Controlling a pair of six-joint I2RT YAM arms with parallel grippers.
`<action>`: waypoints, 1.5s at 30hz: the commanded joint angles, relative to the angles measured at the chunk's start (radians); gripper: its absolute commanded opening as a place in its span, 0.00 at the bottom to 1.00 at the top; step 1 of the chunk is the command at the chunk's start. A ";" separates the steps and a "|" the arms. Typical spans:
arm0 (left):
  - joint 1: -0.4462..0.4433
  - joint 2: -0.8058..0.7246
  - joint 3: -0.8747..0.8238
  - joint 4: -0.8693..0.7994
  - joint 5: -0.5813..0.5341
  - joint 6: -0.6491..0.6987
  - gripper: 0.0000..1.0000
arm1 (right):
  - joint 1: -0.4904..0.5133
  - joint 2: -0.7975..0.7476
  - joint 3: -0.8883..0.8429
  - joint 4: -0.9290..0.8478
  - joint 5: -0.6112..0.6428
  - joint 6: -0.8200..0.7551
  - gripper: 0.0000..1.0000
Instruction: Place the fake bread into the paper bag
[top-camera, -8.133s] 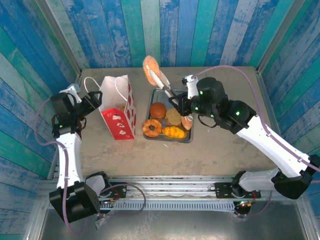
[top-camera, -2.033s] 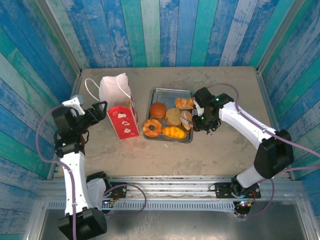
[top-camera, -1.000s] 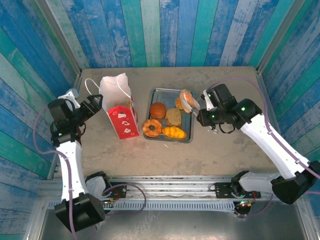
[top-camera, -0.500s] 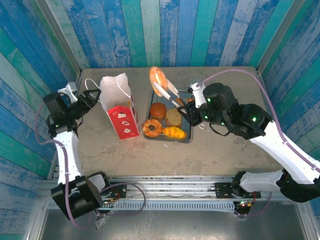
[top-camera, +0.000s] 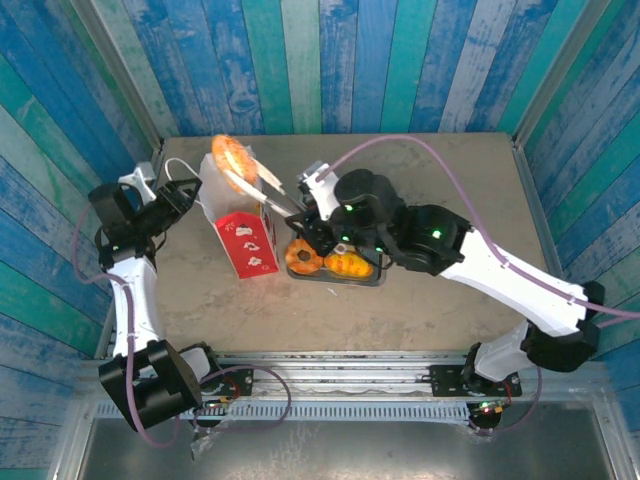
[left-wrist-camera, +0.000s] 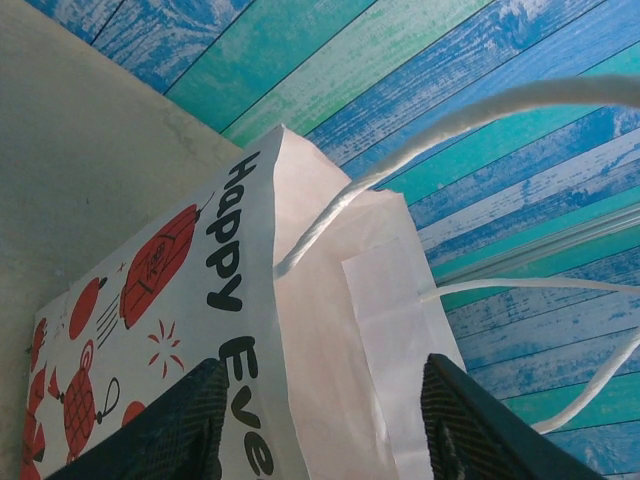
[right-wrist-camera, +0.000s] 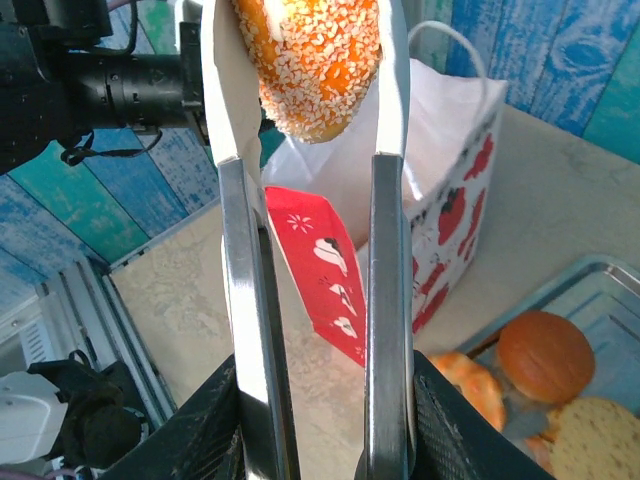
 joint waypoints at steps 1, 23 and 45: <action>0.002 0.022 -0.023 0.045 0.030 -0.012 0.51 | 0.019 0.053 0.075 0.063 0.035 -0.033 0.35; 0.003 0.001 -0.074 0.036 -0.004 0.017 0.32 | -0.012 0.358 0.270 -0.093 0.144 0.015 0.36; 0.003 -0.026 -0.070 0.061 0.023 -0.024 0.45 | -0.032 0.384 0.301 -0.138 0.152 0.011 0.54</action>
